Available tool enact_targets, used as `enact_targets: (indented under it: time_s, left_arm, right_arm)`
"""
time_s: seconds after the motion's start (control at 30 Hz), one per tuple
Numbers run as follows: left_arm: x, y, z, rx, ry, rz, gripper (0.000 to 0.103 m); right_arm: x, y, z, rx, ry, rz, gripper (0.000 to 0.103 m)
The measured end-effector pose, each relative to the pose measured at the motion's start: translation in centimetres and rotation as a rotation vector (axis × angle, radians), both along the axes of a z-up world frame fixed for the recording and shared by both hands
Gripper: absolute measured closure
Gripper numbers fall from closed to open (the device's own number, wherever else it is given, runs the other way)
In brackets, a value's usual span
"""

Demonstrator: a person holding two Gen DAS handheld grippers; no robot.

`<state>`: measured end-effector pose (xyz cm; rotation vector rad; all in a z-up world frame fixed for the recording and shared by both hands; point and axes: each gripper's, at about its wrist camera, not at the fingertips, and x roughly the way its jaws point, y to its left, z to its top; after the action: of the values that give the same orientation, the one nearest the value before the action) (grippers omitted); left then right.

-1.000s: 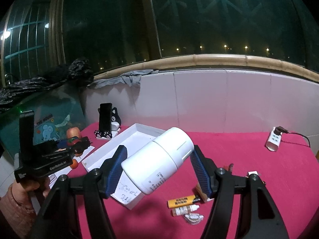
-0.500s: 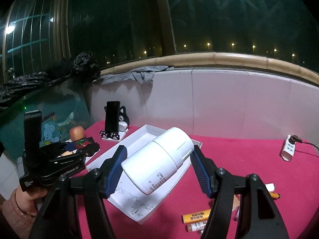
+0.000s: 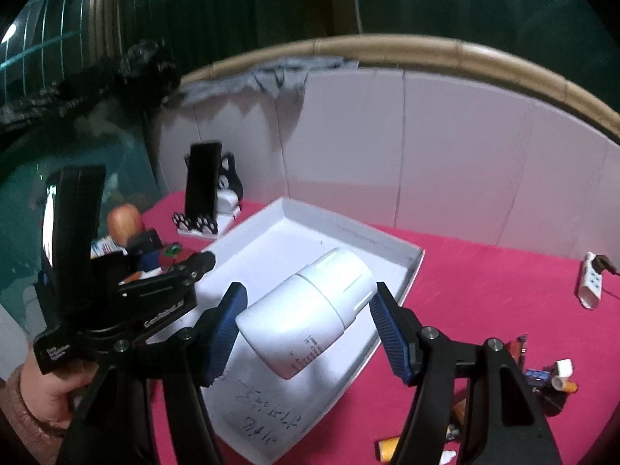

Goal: Organize rigid objects
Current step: 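Carry the can into the white tray and open the left gripper while the right carries the bottle, then lower the white bottle into the tray and open the right gripper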

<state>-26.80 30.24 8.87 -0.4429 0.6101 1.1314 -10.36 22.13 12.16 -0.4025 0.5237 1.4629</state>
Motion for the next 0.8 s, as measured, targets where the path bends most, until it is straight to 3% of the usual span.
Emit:
enact_targets:
  time_s: [0.3, 0.6, 0.63, 0.67, 0.7, 0.8]
  left_arm:
    - [1.2, 3.5, -3.9, -0.110, 0.030, 0.051, 0.063]
    - [1.3, 4.2, -4.6, -0.132, 0.037, 0.082, 0.060]
    - [1.3, 4.2, -4.4, -0.128, 0.034, 0.089, 0.051]
    - [1.2, 4.2, -4.2, -0.124, 0.028, 0.097, 0.030]
    - [1.0, 4.1, -3.9, -0.117, 0.012, 0.109, 0.021]
    - [0.2, 3.6, -3.0, -0.086, -0.005, 0.134, 0.018]
  right_arm:
    - [-0.4, 3.6, -3.8, -0.103, -0.013, -0.002, 0.037]
    - [-0.6, 4.5, -5.0, -0.129, -0.044, -0.006, 0.035]
    - [-0.7, 4.5, -5.0, -0.122, -0.050, -0.012, 0.031]
    - [-0.7, 4.2, -4.9, -0.111, -0.052, -0.016, 0.019]
    - [-0.7, 3.9, -4.7, -0.092, -0.054, -0.020, 0.014]
    - [-0.7, 3.4, -4.4, -0.068, -0.065, -0.027, 0.006]
